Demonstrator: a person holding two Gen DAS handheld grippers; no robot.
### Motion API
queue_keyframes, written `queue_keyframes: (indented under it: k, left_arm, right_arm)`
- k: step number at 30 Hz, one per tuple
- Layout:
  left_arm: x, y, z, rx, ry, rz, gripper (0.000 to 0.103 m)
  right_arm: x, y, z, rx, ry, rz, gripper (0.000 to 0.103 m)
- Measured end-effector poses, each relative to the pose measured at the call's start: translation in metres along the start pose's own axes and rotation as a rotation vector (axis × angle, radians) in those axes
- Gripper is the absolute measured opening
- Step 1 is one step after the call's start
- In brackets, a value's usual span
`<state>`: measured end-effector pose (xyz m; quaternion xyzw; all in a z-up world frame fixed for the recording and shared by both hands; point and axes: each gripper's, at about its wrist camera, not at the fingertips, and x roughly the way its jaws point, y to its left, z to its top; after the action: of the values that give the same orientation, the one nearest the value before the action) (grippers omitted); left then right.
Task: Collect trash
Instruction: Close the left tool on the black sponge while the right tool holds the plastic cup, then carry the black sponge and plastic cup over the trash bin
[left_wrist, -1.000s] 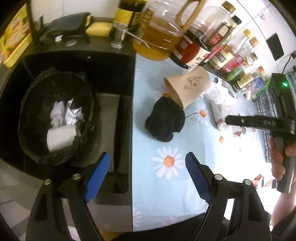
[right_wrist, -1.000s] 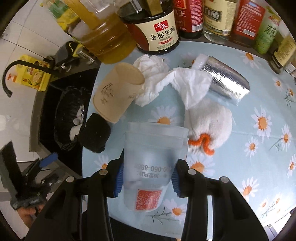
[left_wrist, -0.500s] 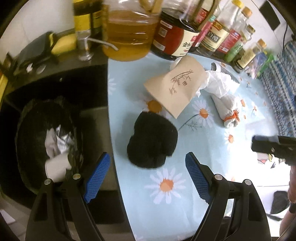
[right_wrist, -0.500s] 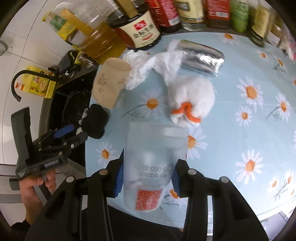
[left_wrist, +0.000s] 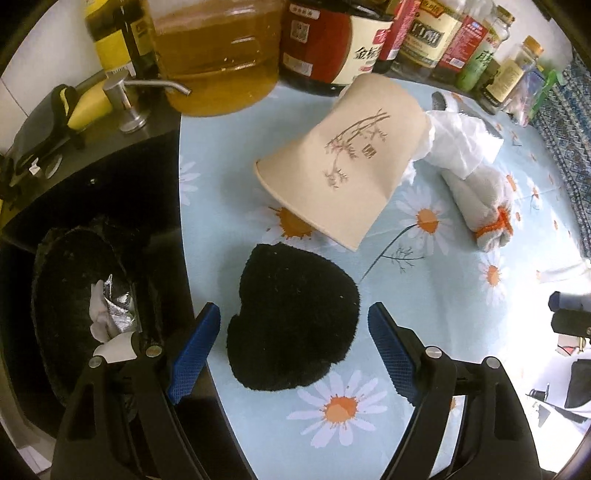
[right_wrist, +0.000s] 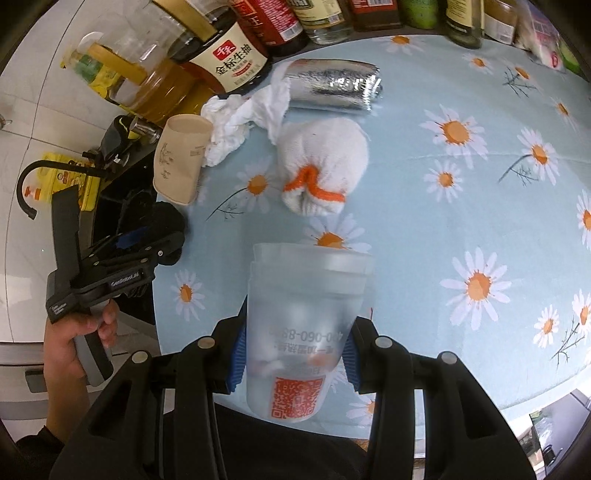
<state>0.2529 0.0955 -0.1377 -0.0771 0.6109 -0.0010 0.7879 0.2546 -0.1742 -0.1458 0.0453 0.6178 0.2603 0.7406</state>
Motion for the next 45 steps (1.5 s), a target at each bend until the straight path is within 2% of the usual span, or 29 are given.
queue_keyframes:
  k: [1,3,22,28,45]
  left_arm:
    - [0.001,0.0,0.0,0.003,0.003,-0.002,0.064]
    - [0.004,-0.001,0.001,0.01,0.005,0.004,0.061]
    - [-0.023,0.015,-0.016,-0.032,-0.047,-0.044,0.058]
    - [-0.036,0.029,-0.028,-0.069,-0.061,-0.075,0.058]
    - [-0.064,0.101,-0.068,-0.191,-0.108,-0.076,0.058]
  right_arm:
    - [0.0,-0.001,-0.001,0.001,-0.001,0.0,0.043]
    - [0.0,-0.002,-0.001,0.003,0.0,0.0,0.043]
    - [0.011,0.029,0.004,-0.078,0.02,0.005,0.043]
    - [0.025,0.054,0.008,-0.128,0.041,0.007,0.043]
    - [0.072,0.139,0.013,-0.251,0.107,0.023,0.043]
